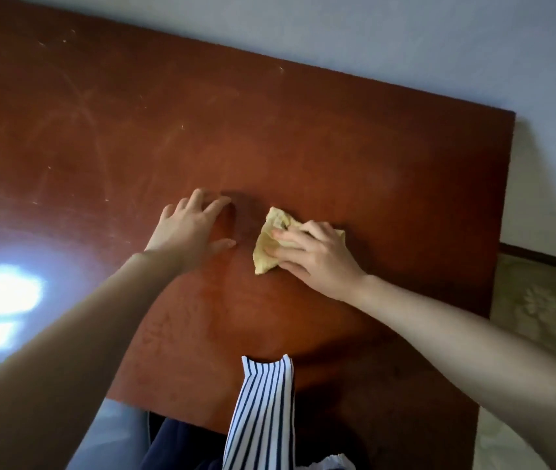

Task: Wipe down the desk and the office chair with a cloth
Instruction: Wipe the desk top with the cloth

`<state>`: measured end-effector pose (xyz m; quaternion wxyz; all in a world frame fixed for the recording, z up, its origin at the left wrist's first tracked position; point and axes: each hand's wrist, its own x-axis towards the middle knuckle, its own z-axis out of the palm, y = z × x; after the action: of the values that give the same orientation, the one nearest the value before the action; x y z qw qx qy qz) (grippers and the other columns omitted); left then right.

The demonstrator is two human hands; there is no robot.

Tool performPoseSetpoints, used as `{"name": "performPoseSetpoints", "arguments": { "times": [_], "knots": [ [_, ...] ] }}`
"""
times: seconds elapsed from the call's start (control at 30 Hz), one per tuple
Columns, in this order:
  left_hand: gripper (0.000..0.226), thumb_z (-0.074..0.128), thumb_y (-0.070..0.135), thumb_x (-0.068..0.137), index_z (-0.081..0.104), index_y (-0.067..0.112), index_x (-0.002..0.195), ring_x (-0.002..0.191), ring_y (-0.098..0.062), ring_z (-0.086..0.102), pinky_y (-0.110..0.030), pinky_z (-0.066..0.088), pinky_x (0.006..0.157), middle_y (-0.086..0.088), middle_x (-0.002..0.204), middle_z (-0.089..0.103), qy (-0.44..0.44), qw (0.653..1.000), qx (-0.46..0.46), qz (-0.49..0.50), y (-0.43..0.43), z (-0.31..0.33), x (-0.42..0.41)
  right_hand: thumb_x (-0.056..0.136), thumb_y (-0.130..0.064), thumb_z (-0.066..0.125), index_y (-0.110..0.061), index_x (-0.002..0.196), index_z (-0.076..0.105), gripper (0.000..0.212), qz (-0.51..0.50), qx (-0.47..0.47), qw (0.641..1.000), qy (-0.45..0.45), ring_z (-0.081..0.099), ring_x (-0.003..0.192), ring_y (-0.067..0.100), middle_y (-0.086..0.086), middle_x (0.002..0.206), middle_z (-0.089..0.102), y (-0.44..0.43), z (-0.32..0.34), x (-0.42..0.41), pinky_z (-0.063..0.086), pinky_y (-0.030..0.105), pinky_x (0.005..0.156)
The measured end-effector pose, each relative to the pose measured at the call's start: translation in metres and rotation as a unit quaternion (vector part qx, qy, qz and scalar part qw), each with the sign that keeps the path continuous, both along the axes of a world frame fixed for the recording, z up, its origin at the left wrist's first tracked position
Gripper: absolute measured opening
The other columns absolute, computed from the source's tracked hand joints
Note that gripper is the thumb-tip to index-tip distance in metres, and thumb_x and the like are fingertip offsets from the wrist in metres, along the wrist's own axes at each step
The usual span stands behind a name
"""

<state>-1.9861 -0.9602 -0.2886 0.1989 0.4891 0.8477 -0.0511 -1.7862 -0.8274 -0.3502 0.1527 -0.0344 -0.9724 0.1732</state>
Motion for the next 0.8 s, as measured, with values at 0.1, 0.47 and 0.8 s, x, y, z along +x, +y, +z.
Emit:
{"name": "performPoseSetpoints", "arguments": {
  "times": [0.1,0.47,0.8],
  "knots": [
    [0.089,0.068,0.051,0.079,0.020,0.024,0.150,0.135,-0.033,0.028,-0.049,0.025,0.111,-0.011,0.150,0.019,0.003,0.999,0.027,-0.019,0.016,-0.003,-0.001,0.084,-0.024,0.068,-0.029,0.112,0.069,0.029,0.064,0.027,0.997,-0.032,0.044,0.091,0.014,-0.005,0.120,0.065,-0.002,0.001,0.033,0.042,0.032,0.076],
    [0.144,0.058,0.084,0.053,-0.026,0.014,0.146,0.142,-0.030,-0.025,-0.050,-0.006,0.115,-0.016,0.151,-0.034,-0.016,0.998,-0.056,-0.036,0.064,-0.031,-0.046,0.073,0.001,0.077,-0.012,0.108,0.072,0.038,-0.290,0.027,0.956,-0.013,0.058,0.073,0.030,0.009,0.110,0.068,0.061,0.016,0.074,0.052,0.045,0.065],
    [0.149,0.038,0.096,0.043,-0.035,0.008,0.139,0.142,-0.031,-0.025,-0.055,-0.007,0.113,-0.017,0.152,-0.030,0.039,0.993,-0.074,-0.078,0.084,-0.042,-0.061,0.091,-0.019,0.057,-0.020,0.121,0.064,0.032,-0.591,-0.029,0.806,-0.015,0.046,0.108,0.035,0.004,0.126,0.058,0.178,0.013,-0.063,0.037,0.038,0.088]
  ]
}}
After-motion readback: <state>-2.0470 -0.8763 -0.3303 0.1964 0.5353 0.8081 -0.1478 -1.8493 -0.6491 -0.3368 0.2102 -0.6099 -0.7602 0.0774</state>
